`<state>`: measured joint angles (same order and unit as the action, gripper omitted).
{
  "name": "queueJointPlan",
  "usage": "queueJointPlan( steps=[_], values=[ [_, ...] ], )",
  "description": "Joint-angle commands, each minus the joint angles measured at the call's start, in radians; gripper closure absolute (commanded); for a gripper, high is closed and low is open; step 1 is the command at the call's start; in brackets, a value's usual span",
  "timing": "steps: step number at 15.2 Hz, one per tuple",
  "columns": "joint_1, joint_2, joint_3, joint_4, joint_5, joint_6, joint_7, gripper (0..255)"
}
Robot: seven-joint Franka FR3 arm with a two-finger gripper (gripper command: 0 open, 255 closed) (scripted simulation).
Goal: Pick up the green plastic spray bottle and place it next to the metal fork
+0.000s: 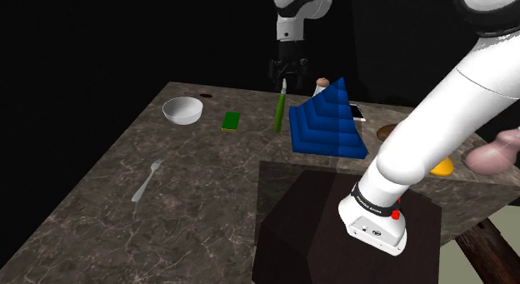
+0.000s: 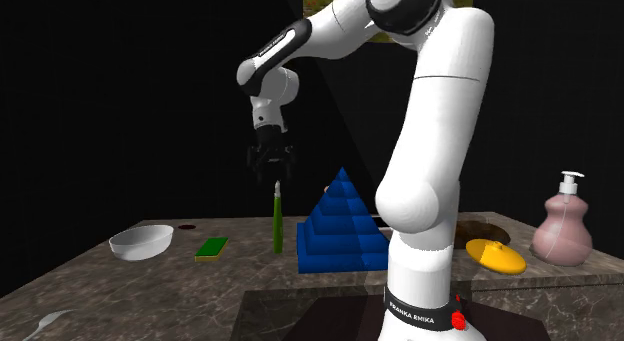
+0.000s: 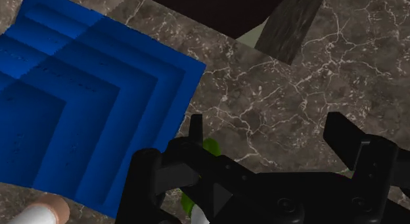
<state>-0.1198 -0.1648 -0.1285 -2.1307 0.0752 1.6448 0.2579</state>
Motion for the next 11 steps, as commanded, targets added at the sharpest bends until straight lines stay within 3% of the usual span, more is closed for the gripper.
queueJointPlan(
  steps=[1, 11],
  values=[
    [-0.016, 0.093, -0.02, 0.069, 0.025, 0.001, 0.012, 0],
    [-0.126, 0.497, -0.104, 0.382, 0.174, -0.028, 0.054, 0]
  ],
)
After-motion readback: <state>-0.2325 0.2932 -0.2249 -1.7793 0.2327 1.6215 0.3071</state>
